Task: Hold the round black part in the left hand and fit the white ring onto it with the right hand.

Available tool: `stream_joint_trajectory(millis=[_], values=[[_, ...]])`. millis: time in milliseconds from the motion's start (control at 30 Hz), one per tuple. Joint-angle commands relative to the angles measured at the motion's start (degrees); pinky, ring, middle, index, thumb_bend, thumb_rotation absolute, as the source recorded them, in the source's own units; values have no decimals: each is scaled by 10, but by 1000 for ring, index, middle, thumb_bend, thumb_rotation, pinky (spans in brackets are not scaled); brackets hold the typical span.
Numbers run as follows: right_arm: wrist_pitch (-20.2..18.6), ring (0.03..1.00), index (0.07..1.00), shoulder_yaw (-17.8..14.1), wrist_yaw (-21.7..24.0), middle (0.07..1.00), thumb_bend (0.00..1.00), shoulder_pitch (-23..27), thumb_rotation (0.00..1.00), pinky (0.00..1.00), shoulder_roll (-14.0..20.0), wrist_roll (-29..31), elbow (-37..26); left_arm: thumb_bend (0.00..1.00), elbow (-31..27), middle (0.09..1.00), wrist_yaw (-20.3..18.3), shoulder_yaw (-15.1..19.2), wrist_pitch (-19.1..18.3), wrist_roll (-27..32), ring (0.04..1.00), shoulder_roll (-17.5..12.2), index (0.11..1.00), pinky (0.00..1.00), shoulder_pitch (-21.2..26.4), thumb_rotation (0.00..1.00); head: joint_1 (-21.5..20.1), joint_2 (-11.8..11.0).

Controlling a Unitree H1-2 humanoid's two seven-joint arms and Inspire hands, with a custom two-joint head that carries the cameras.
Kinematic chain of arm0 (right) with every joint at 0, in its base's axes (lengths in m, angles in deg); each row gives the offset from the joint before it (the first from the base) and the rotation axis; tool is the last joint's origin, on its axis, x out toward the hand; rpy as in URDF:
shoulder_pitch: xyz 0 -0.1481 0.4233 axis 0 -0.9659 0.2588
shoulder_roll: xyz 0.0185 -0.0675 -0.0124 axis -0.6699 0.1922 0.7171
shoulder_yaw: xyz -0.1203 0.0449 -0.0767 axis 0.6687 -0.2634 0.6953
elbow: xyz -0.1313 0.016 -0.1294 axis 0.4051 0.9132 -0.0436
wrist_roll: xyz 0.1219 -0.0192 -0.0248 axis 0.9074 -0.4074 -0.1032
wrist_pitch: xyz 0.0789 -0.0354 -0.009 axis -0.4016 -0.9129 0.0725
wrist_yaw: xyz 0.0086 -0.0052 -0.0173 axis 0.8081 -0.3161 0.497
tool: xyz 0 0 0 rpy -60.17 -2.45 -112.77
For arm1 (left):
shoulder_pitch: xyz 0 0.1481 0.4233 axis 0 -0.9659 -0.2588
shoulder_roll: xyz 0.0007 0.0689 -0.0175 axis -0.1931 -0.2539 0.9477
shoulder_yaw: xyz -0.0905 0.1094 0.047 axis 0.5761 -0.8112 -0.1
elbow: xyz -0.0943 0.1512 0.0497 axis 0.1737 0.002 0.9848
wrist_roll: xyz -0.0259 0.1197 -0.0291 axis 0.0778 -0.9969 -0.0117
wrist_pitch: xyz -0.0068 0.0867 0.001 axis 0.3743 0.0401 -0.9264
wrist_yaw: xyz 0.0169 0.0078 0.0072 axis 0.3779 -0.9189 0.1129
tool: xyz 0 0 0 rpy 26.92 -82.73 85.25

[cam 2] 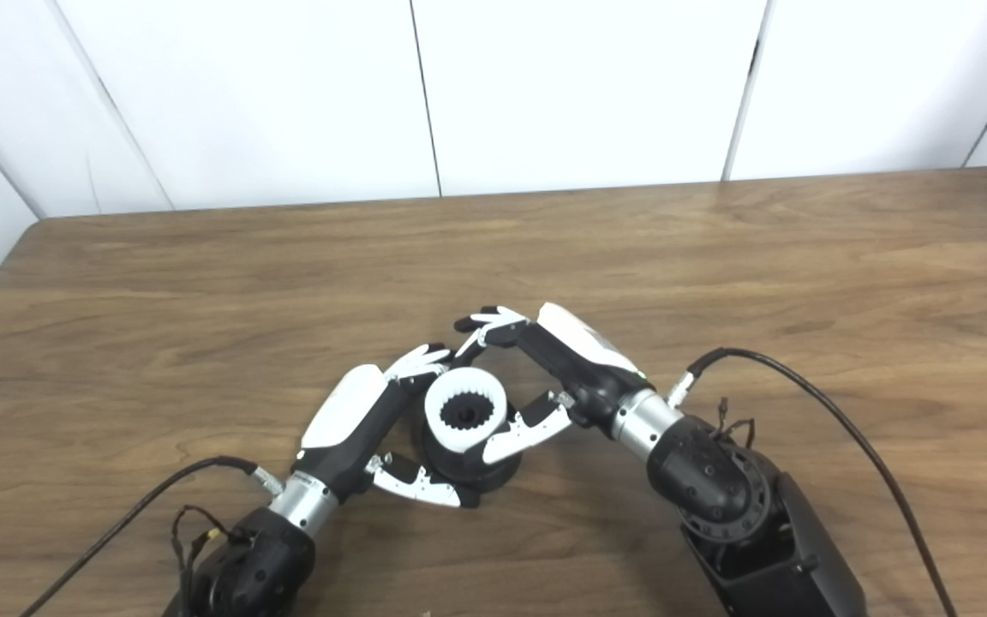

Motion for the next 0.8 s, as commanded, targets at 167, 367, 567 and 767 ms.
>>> stream_joint_trajectory(millis=[167, 367, 567, 767], values=[[22, 958, 489, -13, -10, 877, 524, 25, 155, 864, -1, 0, -3, 842, -19, 884, -6, -1, -3, -9, 950, -7, 569, 838, -1, 212, 1, 3], [22, 964, 489, -17, -8, 880, 524, 20, 153, 878, 2, 3, -1, 835, -20, 884, -5, 0, 1, -10, 948, -9, 575, 837, 1, 219, 2, 6], [25, 961, 489, -14, -8, 881, 525, 15, 152, 861, 5, -3, 0, 826, -25, 894, -13, 3, -4, 1, 960, -9, 568, 859, 3, 213, 2, 11], [30, 961, 489, -15, -8, 881, 524, 10, 153, 866, 5, 1, 2, 824, -26, 892, -16, 5, -1, -3, 957, -8, 568, 853, 4, 218, 2, 14]])
